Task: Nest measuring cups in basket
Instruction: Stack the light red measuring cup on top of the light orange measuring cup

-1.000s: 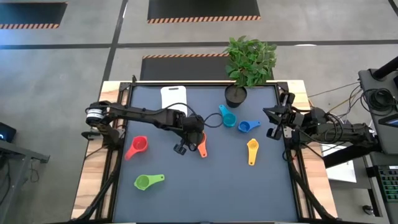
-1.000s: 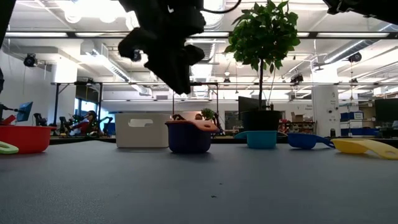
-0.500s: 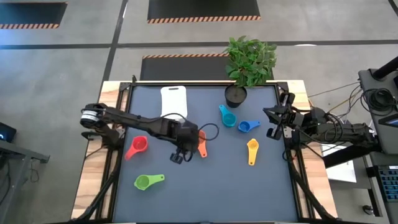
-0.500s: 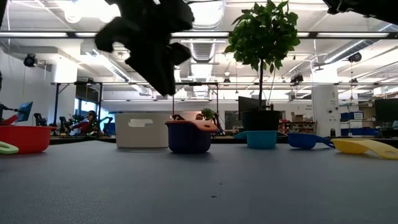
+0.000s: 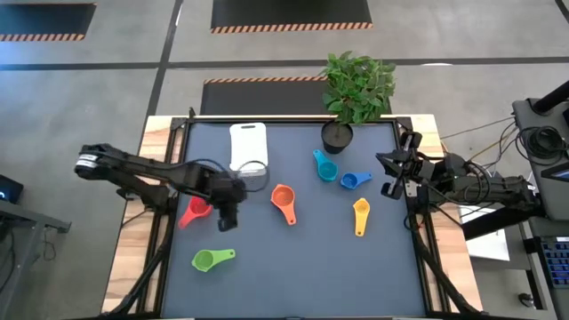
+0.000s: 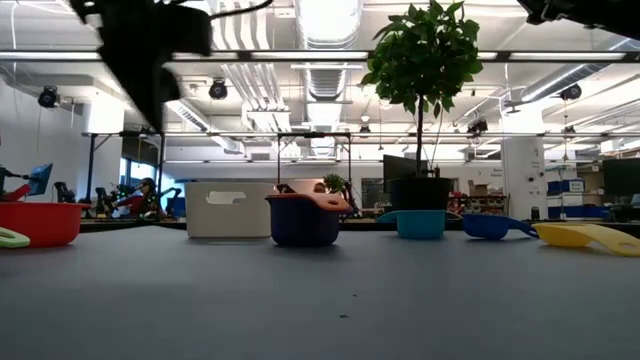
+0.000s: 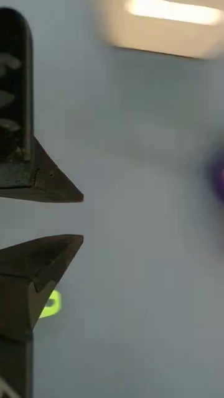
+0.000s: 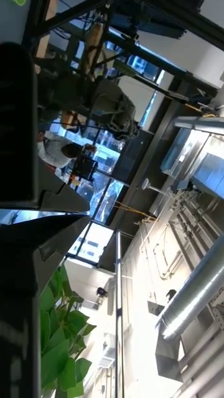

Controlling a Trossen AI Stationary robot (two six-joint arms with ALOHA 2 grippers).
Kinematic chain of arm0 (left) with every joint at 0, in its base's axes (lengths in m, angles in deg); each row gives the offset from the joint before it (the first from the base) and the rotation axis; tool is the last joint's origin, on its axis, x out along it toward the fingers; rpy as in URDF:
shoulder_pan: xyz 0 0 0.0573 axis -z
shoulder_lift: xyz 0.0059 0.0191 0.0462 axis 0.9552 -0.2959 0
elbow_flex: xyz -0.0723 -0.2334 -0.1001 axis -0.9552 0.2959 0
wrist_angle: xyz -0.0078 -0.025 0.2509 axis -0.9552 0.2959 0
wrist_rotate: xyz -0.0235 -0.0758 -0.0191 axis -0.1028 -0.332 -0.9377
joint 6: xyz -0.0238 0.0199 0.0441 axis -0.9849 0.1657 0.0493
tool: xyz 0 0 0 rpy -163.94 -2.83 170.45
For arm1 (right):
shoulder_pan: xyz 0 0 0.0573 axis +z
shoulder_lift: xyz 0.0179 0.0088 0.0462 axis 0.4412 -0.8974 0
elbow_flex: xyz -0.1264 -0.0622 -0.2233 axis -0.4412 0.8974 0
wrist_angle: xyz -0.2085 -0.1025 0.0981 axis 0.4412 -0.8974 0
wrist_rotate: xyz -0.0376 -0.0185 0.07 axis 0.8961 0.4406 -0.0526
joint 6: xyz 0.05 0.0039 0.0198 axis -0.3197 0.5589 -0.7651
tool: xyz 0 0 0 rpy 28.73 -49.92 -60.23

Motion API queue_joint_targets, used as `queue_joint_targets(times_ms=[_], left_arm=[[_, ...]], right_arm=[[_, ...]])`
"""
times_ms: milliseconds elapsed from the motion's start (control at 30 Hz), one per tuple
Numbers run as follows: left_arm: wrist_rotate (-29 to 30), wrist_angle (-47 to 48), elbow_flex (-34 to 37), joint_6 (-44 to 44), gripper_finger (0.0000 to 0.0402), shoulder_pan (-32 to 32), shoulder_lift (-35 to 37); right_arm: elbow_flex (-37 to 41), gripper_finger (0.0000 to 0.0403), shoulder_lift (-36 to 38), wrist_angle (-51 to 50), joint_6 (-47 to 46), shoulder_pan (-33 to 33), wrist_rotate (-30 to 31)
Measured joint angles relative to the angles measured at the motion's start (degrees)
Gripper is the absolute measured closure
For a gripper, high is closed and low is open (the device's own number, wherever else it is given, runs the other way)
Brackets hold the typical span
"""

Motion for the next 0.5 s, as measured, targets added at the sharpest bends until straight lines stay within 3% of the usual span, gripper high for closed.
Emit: queue_joint_targets(times_ms=[267,500], left_arm=[[-0.1,3.0,12.5,-18.2,0.0326,0.0,9.7],[-1.4,2.9,16.7,-23.5,0.0326,0.0,13.7]], right_arm=[[0.0,0.0394,0.0,0.0,-0.6,0.0,0.0],[0.0,0.0394,0.0,0.0,0.8,0.0,0.0]])
